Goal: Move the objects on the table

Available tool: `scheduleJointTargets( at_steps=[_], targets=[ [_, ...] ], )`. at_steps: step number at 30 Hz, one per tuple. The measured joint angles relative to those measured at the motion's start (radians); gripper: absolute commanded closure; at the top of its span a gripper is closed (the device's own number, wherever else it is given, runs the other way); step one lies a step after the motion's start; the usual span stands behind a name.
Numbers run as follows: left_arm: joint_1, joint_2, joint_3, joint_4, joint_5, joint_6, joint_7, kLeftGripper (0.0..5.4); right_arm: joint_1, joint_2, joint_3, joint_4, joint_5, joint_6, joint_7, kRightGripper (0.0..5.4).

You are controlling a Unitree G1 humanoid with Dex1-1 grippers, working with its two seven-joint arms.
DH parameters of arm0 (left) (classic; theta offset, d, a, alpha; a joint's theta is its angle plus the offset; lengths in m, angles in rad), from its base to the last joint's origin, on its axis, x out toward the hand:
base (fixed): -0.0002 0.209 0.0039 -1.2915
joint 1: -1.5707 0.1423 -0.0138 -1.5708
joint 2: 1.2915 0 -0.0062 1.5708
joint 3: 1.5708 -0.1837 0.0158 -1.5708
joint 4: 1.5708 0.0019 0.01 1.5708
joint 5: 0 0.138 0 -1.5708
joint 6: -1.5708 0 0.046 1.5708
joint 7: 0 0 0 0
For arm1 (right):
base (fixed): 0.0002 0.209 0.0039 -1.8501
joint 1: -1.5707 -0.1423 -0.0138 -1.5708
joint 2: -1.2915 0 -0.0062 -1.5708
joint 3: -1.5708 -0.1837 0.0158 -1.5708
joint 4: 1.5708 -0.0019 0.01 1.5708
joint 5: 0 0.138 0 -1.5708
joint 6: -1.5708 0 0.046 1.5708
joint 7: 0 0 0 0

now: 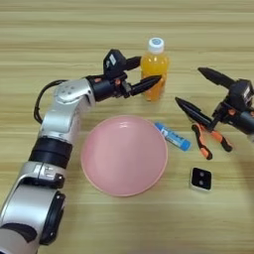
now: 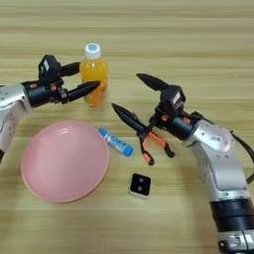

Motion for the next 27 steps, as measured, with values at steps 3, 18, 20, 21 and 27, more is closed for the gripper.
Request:
scheduleJointTargets(
  at_steps=[3,18,20,21,27],
  targets=[
    [0.015,0.001,-0.006,-0.045,-0.002,0.007,-0.007,2.11,-0.016,-0.016,-0.001,-0.008,0.0,0.035,0.014,0.0],
    [0.057,0.003,-0.035,-0.15,-0.013,0.041,-0.012,2.69,-0.102,0.013,0.062,0.039,-0.053,0.056,0.03,0.0],
    [0.057,0.003,-0.036,-0.15,-0.013,0.041,-0.011,2.69,-0.106,0.027,0.071,0.046,-0.056,0.056,0.03,0.0],
    [0.057,0.003,-0.037,-0.15,-0.013,0.041,-0.011,2.69,-0.107,0.034,0.076,0.049,-0.057,0.056,0.03,0.0],
    [0.059,0.006,-0.039,-0.149,-0.013,0.039,-0.009,2.69,-0.115,0.081,0.111,0.114,-0.09,0.054,0.01,0.0]
  ],
)
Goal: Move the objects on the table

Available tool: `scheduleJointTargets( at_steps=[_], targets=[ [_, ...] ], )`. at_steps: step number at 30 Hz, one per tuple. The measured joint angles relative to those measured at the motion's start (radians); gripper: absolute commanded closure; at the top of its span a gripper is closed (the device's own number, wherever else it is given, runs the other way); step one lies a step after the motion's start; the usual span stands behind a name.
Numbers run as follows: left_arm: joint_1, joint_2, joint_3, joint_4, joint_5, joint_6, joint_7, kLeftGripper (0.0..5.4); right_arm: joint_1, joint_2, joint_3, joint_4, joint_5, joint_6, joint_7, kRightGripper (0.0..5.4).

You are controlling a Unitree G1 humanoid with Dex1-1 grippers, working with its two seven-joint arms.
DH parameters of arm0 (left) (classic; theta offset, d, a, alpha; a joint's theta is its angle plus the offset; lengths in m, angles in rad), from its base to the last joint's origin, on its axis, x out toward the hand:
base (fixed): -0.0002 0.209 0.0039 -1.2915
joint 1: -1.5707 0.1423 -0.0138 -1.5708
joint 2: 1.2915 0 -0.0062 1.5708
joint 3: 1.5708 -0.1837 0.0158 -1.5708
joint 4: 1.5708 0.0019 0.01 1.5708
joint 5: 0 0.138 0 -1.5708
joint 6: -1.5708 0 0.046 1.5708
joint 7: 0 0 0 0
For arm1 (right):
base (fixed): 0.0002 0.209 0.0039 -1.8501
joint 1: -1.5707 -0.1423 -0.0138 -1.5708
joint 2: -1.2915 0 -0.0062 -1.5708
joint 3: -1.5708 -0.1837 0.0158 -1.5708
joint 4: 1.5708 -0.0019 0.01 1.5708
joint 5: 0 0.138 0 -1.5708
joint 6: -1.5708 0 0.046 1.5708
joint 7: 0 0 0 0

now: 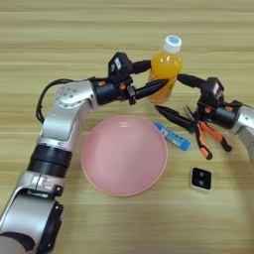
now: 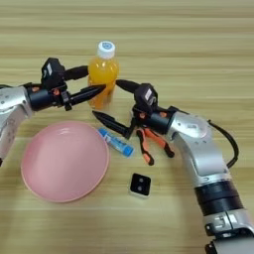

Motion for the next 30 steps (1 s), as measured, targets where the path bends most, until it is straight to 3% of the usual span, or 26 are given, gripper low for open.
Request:
scheduleJointTargets(
  at_steps=[4,13,19,30],
  targets=[
    [0.004,0.003,0.0,0.0,0.0,0.0,0.002,2.69,-0.001,0.014,0.006,0.01,-0.016,-0.001,-0.009,0.0],
    [0.004,0.003,-0.005,-0.003,-0.002,-0.002,0.003,2.69,-0.047,0.074,-0.003,0.025,-0.05,-0.033,-0.091,1.09],
    [0.004,0.005,-0.006,-0.003,-0.006,-0.002,0.005,2.69,-0.052,0.085,-0.007,0.028,-0.067,-0.045,-0.122,1.76],
    [0.004,0.006,-0.006,-0.003,-0.008,-0.005,0.005,2.69,-0.052,0.09,-0.007,0.028,-0.067,-0.045,-0.125,1.85]
  ],
)
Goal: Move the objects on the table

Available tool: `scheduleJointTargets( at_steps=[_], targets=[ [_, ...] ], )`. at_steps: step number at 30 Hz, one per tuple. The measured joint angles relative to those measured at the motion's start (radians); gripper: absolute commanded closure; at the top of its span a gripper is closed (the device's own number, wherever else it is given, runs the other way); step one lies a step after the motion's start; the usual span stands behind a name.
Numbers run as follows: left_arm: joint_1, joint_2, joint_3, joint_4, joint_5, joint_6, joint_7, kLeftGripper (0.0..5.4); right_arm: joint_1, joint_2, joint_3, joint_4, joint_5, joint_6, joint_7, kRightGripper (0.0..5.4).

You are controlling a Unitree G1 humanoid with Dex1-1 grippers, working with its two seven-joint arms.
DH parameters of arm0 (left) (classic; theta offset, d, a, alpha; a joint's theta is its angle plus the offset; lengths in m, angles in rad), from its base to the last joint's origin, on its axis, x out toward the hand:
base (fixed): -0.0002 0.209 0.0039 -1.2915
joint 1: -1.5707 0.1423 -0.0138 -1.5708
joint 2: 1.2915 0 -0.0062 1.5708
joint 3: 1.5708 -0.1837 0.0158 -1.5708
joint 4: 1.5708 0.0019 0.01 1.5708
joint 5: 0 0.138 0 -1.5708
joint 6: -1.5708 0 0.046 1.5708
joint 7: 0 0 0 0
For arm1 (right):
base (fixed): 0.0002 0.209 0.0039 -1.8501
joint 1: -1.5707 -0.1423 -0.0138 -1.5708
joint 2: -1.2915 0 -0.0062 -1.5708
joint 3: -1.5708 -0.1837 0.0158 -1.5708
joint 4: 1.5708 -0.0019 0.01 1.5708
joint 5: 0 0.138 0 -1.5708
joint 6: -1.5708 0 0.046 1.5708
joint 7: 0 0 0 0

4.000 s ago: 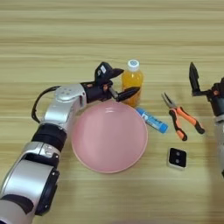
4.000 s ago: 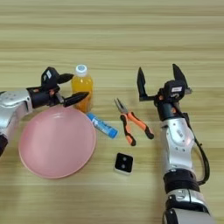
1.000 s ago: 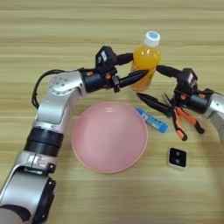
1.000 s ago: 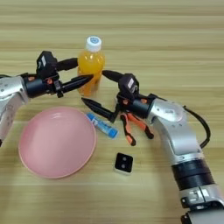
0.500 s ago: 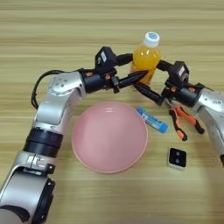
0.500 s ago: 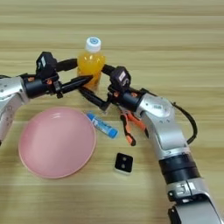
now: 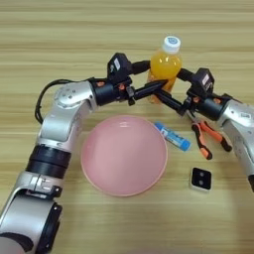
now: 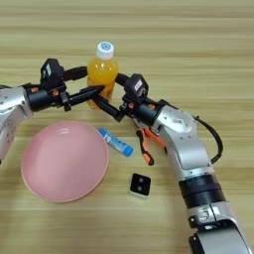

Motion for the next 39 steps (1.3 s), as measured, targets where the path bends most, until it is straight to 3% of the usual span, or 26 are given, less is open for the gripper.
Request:
scheduleJointTargets(
  at_steps=[4,5,13,20,28,34,39],
  targets=[
    [0.0,0.0,0.0,0.0,-0.001,0.0,0.0,2.69,0.0,0.001,-0.001,0.0,0.0,0.0,0.0,1.85],
    [0.0,0.0,0.0,0.0,-0.002,0.0,0.0,2.33,0.0,0.001,-0.001,0.0,0.0,0.0,0.0,1.85],
    [0.0,-0.007,0.002,-0.01,-0.024,-0.004,0.001,1.54,0.0,0.014,0.007,0.0,-0.001,0.0,0.016,1.87],
    [0.035,-0.003,0.022,-0.128,-0.107,-0.007,-0.025,0.96,-0.007,0.031,-0.009,0.076,-0.044,-0.006,-0.06,1.9],
    [0.086,0.01,0.06,-0.298,-0.196,0.002,-0.002,0.26,-0.025,0.063,-0.037,0.203,-0.084,-0.073,-0.151,1.9],
    [0.1,0.006,0.109,-0.337,-0.218,0.002,0.08,0.0,-0.032,0.084,-0.037,0.267,-0.111,-0.112,-0.18,1.9],
    [0.097,-0.025,0.157,-0.318,-0.19,-0.047,0.227,0.0,-0.031,0.098,-0.03,0.276,-0.134,-0.131,-0.201,1.9]
  ],
)
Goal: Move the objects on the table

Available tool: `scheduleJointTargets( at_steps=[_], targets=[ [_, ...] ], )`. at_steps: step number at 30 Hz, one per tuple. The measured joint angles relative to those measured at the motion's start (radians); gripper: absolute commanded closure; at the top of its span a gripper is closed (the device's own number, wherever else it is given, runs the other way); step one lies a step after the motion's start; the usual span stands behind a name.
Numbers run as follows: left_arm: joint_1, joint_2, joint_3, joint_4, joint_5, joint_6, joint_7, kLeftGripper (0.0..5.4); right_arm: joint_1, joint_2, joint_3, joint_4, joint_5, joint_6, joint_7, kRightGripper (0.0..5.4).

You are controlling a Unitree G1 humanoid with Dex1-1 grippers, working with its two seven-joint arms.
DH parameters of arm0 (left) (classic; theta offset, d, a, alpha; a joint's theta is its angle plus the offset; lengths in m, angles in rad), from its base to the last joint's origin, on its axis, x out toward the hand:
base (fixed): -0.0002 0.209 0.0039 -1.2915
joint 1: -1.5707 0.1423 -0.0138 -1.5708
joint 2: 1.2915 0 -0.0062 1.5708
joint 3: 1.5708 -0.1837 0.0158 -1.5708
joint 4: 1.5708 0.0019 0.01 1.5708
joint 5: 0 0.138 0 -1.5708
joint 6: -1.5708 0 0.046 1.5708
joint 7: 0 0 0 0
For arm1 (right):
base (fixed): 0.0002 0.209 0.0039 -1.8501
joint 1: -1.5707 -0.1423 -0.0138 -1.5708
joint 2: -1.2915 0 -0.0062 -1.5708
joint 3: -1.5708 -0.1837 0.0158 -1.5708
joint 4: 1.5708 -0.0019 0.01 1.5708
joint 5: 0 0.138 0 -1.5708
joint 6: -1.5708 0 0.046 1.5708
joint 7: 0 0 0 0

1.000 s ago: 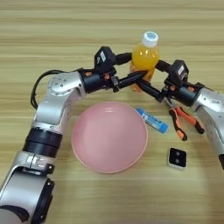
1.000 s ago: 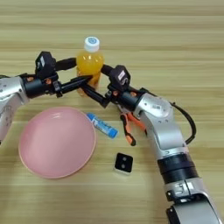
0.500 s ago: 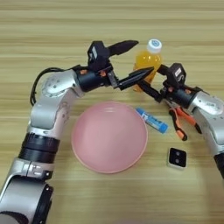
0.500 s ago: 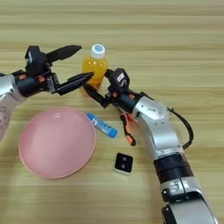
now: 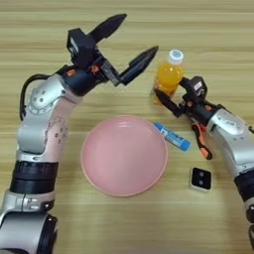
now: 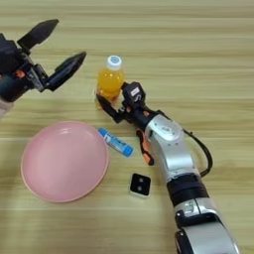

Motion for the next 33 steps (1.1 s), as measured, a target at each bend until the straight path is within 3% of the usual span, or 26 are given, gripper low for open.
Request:
scheduleJointTargets(
  at_steps=[5,8,10,19,28,29,33],
  targets=[
    [-0.039,-0.036,0.06,0.158,0.175,-0.163,0.245,0.0,0.008,0.011,0.009,0.017,-0.025,-0.004,-0.021,1.9],
    [-0.057,-0.042,0.102,0.281,0.26,-0.262,0.391,0.0,0.027,0.015,0.009,0.023,-0.031,-0.005,-0.035,1.9],
    [-0.057,-0.041,0.115,0.339,0.297,-0.306,0.442,0.0,0.039,0.015,0.009,0.023,-0.04,-0.004,-0.044,1.9],
    [-0.052,-0.036,0.115,0.476,0.336,-0.42,0.489,0.0,0.07,0.019,0.028,0.038,-0.081,0.002,-0.082,1.91],
    [-0.043,-0.025,0.117,0.485,0.333,-0.429,0.497,0.0,0.07,0.026,0.03,0.078,-0.103,-0.022,-0.118,1.92],
    [-0.039,-0.025,0.116,0.485,0.332,-0.429,0.497,0.0,0.069,0.027,0.031,0.079,-0.104,-0.022,-0.122,1.55],
    [-0.031,-0.025,0.116,0.487,0.332,-0.429,0.497,0.0,0.069,0.028,0.035,0.086,-0.108,-0.021,-0.13,1.09]
  ],
)
